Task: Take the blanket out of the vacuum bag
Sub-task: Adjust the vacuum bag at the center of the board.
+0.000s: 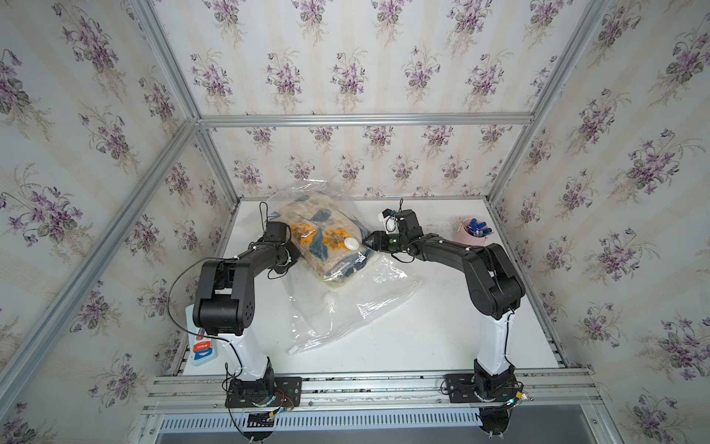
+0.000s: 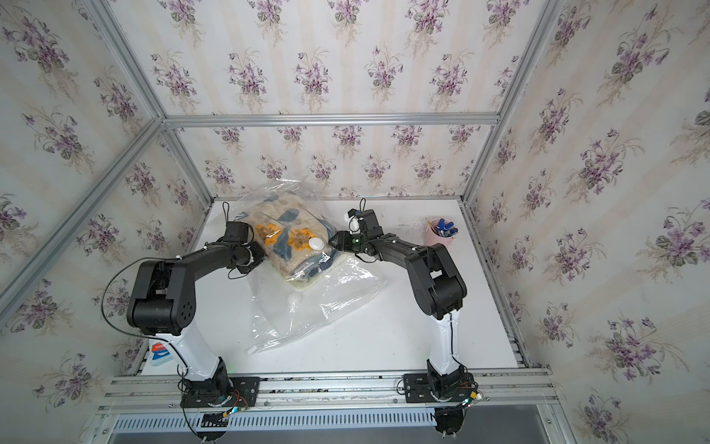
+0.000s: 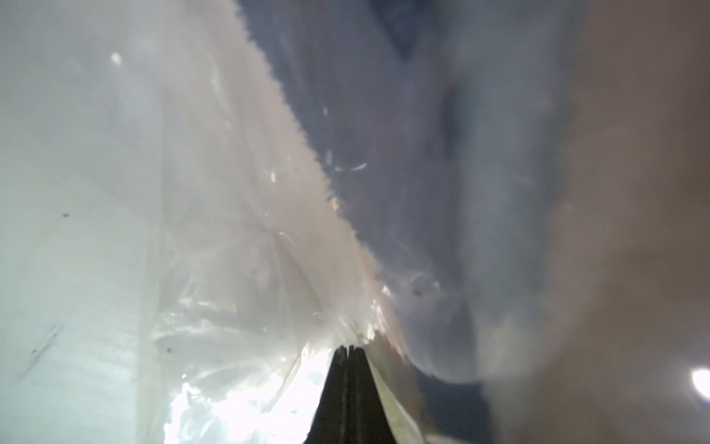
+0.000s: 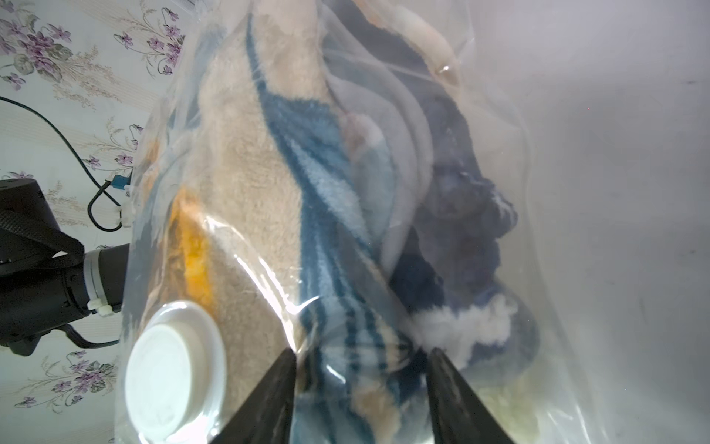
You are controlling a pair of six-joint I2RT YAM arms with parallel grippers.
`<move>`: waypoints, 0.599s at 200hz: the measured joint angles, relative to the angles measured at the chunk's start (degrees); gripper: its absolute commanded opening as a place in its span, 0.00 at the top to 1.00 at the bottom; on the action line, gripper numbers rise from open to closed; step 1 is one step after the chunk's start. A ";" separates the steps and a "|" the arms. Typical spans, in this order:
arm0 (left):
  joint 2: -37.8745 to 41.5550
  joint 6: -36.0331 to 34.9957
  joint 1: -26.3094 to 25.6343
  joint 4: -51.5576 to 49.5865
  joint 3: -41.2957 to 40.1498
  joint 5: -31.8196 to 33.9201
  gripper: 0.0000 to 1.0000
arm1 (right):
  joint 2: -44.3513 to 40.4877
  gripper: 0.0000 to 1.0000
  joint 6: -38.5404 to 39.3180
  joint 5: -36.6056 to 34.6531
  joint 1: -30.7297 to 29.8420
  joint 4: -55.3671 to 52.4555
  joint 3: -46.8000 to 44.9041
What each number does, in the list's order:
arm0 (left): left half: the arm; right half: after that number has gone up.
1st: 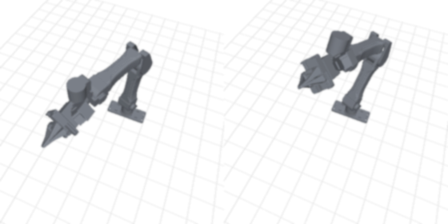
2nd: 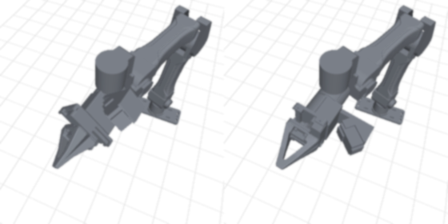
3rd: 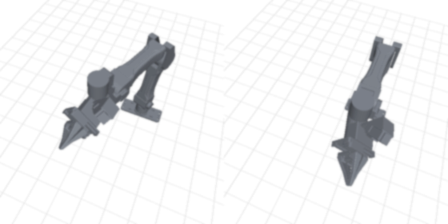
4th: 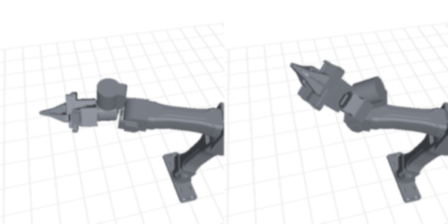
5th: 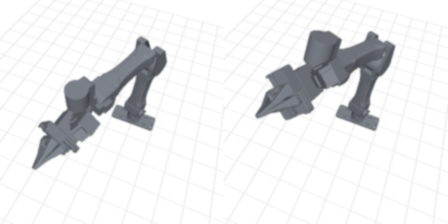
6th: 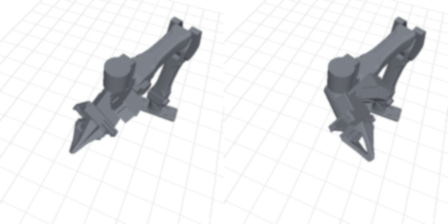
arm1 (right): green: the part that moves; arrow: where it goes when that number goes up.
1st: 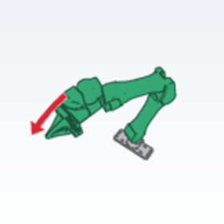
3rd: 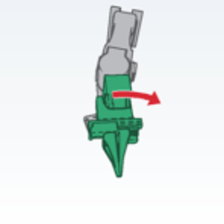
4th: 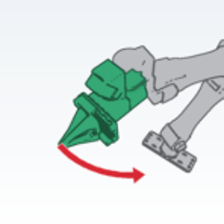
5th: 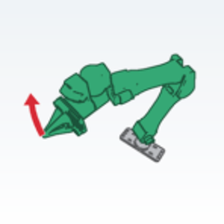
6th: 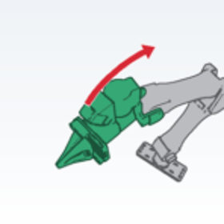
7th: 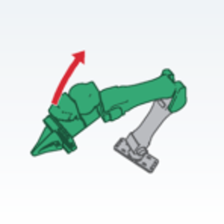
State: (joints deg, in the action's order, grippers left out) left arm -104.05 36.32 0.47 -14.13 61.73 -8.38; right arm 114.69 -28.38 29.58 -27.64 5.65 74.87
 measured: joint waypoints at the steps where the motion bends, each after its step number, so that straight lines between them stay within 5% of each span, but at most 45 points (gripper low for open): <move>1: 0.04 -0.04 0.00 -0.02 0.02 0.00 1.00 | -0.07 0.43 0.00 -0.04 0.00 -0.02 0.00; 36: 7.30 -0.31 0.00 -1.73 -4.79 1.25 0.93 | -4.70 0.39 -0.17 -1.88 0.04 -1.29 -1.62; 77: 27.93 -1.05 -1.66 -7.32 -12.96 4.94 0.66 | -15.41 0.37 -2.16 -3.48 1.64 -1.44 -10.25; 96: 37.24 -2.93 -7.34 -12.20 -12.63 8.26 0.52 | -21.86 0.36 -5.22 -3.80 3.08 -0.24 -16.09; 120: 43.60 -5.86 -20.44 -20.65 -8.83 14.49 0.37 | -29.18 0.38 -11.28 -3.78 6.19 3.17 -24.52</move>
State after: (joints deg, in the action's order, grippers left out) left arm -60.45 30.46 -19.97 -34.79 52.90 6.11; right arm 85.52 -39.66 25.80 -21.45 8.82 50.35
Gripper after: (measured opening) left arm 0.582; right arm 0.628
